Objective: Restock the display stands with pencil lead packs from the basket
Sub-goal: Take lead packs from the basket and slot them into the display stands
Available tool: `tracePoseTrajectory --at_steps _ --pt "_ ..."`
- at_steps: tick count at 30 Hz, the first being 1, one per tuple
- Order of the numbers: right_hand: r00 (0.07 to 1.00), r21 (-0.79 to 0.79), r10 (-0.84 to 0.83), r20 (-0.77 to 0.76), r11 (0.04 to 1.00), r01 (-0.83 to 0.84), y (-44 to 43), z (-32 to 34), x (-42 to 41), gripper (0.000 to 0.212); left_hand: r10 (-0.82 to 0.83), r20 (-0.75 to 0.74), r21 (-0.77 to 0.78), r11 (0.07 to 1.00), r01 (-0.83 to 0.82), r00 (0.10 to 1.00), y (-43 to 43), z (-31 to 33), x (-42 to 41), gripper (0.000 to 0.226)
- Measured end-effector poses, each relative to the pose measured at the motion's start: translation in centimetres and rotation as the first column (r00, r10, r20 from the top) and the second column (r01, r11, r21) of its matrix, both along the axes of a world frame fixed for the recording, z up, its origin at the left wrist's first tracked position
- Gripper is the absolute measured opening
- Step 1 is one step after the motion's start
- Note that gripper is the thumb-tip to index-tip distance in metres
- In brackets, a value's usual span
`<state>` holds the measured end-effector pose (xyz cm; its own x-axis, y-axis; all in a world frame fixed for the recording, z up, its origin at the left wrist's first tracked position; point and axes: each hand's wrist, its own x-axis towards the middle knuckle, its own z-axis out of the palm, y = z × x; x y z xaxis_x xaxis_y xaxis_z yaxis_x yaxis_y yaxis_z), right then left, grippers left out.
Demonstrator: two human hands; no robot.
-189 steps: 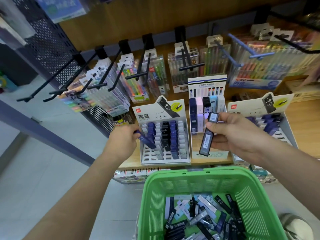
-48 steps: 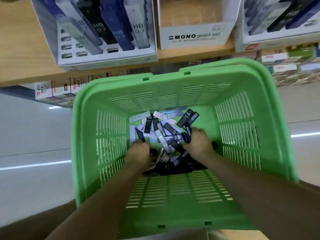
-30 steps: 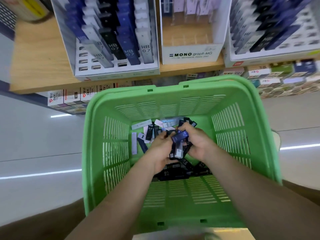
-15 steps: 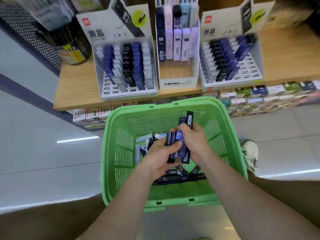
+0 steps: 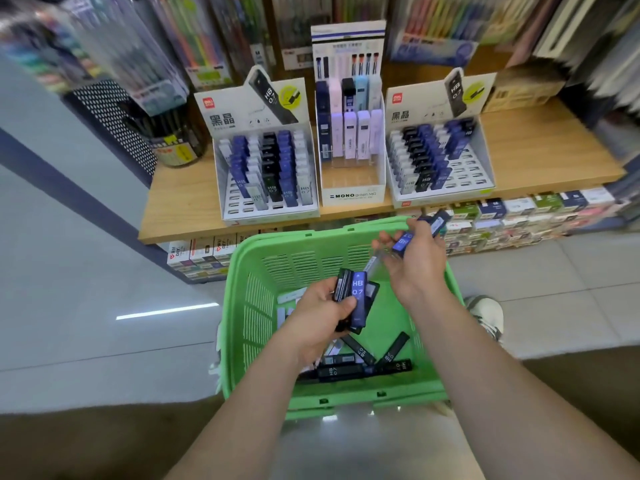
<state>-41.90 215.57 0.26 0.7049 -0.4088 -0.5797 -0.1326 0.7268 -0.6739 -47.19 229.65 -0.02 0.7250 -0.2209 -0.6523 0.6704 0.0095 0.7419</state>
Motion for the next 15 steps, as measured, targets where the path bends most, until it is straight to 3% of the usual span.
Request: tracePoseTrajectory --at_steps 2,3,6,8,12,15 --pt "1.000 0.102 -0.020 -0.015 0.995 0.021 -1.4 0.6 -0.1 0.008 0.053 0.007 -0.006 0.999 -0.053 0.999 0.4 0.3 0.2 0.025" --pt "0.998 0.087 0.047 -0.044 0.995 -0.043 -1.7 0.7 -0.4 0.009 0.097 0.011 -0.028 0.995 -0.097 0.995 0.6 0.5 0.3 0.024" --pt "0.910 -0.043 0.394 -0.129 0.914 -0.403 -0.5 0.3 -2.2 0.016 0.212 0.033 -0.110 0.972 -0.208 0.977 0.3 1.2 1.0 0.020" --pt "0.844 -0.038 0.525 -0.109 0.847 -0.531 1.5 0.0 -3.2 0.030 0.207 0.097 -0.070 0.977 -0.201 0.974 -0.7 1.6 1.1 0.022" --pt "0.827 -0.012 0.560 -0.043 0.828 -0.561 3.9 0.4 -3.8 0.051 0.129 0.279 0.122 0.978 -0.168 0.952 -1.7 2.0 0.8 0.024" --pt "0.862 0.073 0.506 0.032 0.859 -0.507 3.8 0.9 -3.9 0.037 -0.047 0.404 0.290 0.954 -0.080 0.914 -1.4 2.3 1.0 0.018"
